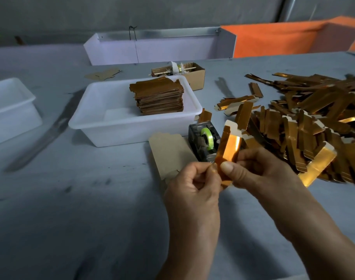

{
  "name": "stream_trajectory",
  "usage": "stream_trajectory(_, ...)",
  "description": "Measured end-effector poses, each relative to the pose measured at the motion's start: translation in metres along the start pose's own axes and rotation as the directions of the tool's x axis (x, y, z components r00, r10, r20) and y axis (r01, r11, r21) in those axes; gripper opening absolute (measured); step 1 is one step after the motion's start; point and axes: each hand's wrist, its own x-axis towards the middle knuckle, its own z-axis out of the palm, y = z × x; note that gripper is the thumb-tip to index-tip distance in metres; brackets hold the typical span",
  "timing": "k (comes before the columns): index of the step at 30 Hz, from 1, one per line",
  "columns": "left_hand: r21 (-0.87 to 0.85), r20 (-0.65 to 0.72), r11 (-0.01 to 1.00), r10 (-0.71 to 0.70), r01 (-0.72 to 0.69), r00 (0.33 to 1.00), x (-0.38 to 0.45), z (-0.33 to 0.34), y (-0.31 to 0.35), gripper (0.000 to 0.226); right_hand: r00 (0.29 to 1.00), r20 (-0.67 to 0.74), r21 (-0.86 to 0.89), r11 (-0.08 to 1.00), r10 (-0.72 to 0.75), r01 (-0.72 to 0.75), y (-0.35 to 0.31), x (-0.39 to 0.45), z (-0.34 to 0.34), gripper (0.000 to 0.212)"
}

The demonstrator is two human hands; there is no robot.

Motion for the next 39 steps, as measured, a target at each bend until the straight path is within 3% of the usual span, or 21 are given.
stream_trajectory(3, -0.005, 0.032, 0.999, -0.046, 0.046, 0.998, -0.003, -0.002, -0.002, 0.015, 0.995, 0.089, 0.103, 0.994, 0.034, -0.043, 0.005, 0.001, 0.007, 0.062)
stream_trajectory(7, -0.012, 0.049, 0.996, -0.088, 0.088, 0.995, -0.002, -0.006, -0.004, 0.015, 0.992, 0.118, 0.196, 0.978, 0.042, -0.065, 0.004, 0.001, 0.009, 0.037)
stream_trajectory(16, -0.003, 0.074, 0.987, -0.161, 0.162, 0.984, 0.002, -0.01, -0.004, 0.015, 0.974, 0.205, 0.056, 0.992, 0.1, -0.114, 0.009, 0.003, -0.001, 0.012)
stream_trajectory(19, 0.115, 0.131, 0.981, -0.17, 0.156, 0.977, 0.01, -0.016, -0.004, 0.013, 0.978, 0.151, 0.106, 0.982, 0.143, -0.159, 0.011, 0.006, -0.007, 0.014)
stream_trajectory(21, 0.298, 0.029, 0.953, -0.058, 0.046, 0.998, 0.02, -0.024, -0.007, 0.014, 0.99, 0.049, 0.103, 0.985, 0.132, -0.136, 0.012, 0.015, -0.015, 0.019)
stream_trajectory(24, 0.701, -0.176, 0.713, 0.194, -0.016, 0.965, 0.039, -0.042, -0.014, 0.02, 0.985, -0.153, -0.116, 0.988, 0.081, -0.099, 0.02, 0.039, -0.03, 0.029)
stream_trajectory(26, 0.778, -0.22, 0.622, 0.138, 0.088, 0.966, 0.052, -0.05, -0.019, 0.032, 0.974, -0.222, -0.381, 0.916, 0.044, -0.128, 0.031, 0.058, -0.037, 0.037)
stream_trajectory(29, 0.732, -0.196, 0.644, -0.112, 0.221, 0.974, 0.071, -0.053, -0.028, 0.041, 0.971, -0.235, -0.659, 0.74, -0.033, -0.134, 0.045, 0.075, -0.04, 0.038)
stream_trajectory(32, 0.458, -0.156, 0.824, -0.293, 0.332, 0.943, 0.08, -0.056, -0.037, 0.029, 0.968, -0.228, -0.777, 0.618, -0.1, -0.119, 0.059, 0.081, -0.04, 0.033)
stream_trajectory(34, 0.294, -0.153, 0.87, -0.366, 0.396, 0.918, 0.082, -0.06, -0.04, 0.022, 0.963, -0.261, -0.811, 0.558, -0.074, -0.177, 0.065, 0.08, -0.041, 0.038)
stream_trajectory(36, 0.221, -0.144, 0.876, -0.404, 0.428, 0.903, 0.083, -0.064, -0.041, 0.021, 0.951, -0.293, -0.814, 0.547, -0.096, -0.196, 0.068, 0.075, -0.04, 0.042)
stream_trajectory(39, 0.16, -0.134, 0.893, -0.402, 0.42, 0.906, 0.081, -0.065, -0.036, 0.014, 0.911, -0.327, -0.722, 0.688, -0.252, -0.069, 0.061, 0.06, -0.035, 0.037)
